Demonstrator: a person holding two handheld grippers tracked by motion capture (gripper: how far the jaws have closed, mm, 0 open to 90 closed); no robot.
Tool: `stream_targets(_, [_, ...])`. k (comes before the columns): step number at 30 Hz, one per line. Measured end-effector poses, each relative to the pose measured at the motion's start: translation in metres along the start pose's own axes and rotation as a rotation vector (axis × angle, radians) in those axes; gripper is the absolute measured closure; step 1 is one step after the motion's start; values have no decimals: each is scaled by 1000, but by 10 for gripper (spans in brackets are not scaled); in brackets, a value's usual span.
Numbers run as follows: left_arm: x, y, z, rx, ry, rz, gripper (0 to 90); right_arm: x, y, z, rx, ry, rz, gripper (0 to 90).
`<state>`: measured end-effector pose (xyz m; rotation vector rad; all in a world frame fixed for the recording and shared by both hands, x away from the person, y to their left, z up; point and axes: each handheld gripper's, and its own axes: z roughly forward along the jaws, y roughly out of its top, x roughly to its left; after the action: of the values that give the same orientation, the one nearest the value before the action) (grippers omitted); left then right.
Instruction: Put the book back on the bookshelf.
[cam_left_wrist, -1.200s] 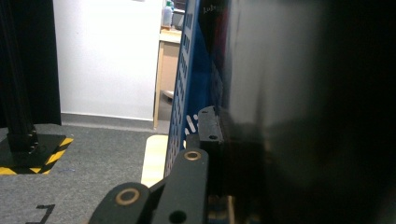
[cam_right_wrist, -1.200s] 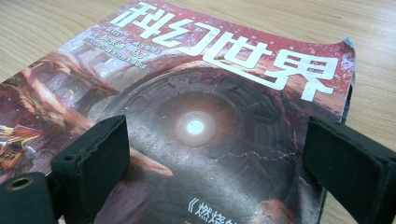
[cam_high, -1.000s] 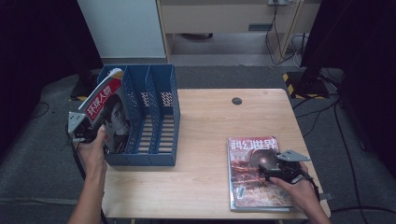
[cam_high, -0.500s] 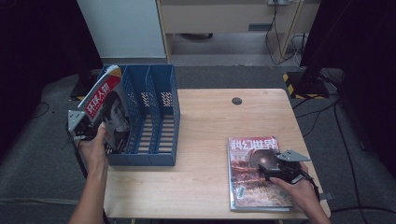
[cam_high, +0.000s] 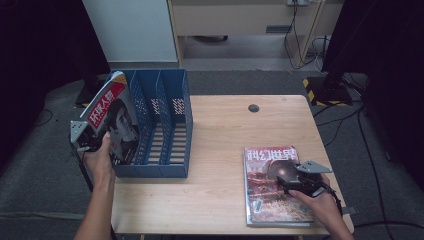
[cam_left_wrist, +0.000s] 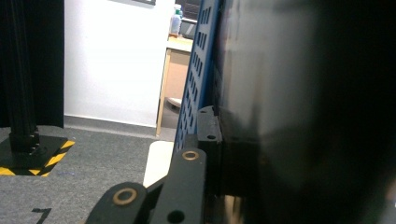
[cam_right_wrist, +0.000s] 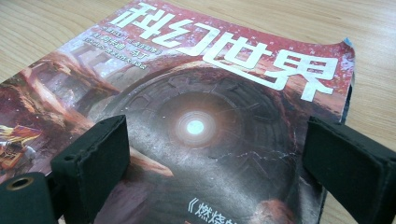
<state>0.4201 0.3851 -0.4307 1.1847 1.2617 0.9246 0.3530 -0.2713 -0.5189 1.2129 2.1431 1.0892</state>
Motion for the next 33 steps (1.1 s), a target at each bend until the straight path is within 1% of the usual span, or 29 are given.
stream_targets(2, [1, 0, 0, -2, 6, -6, 851, 0, 0, 0, 0, 0, 0, 79])
stream_targets(4, [1, 0, 0, 5, 16, 2, 846, 0, 0, 0, 0, 0, 1, 79])
stream_targets(9, [1, 1, -1, 9, 16, -2, 831, 0, 0, 0, 1, 1, -4, 79])
stream_targets(15, [2, 2, -2, 28, 15, 14, 806, 0, 0, 0, 0, -1, -2, 79])
stream_targets(19, [3, 1, -4, 33, 12, 14, 778, 0, 0, 0, 2, 0, -3, 79])
stream_targets(22, [3, 2, -7, 34, 8, 13, 735, 0, 0, 0, 2, 0, -3, 79])
stream_targets(25, [1, 2, -11, 37, 4, 34, 682, 0, 0, 0, 3, 0, -3, 79])
stream_targets(30, [-2, 1, -19, 47, 3, 39, 577, 0, 0, 0, 4, 1, -3, 79])
stream_targets(33, [-5, 0, -24, 56, 10, 65, 541, 0, 0, 0, 4, 2, -2, 79])
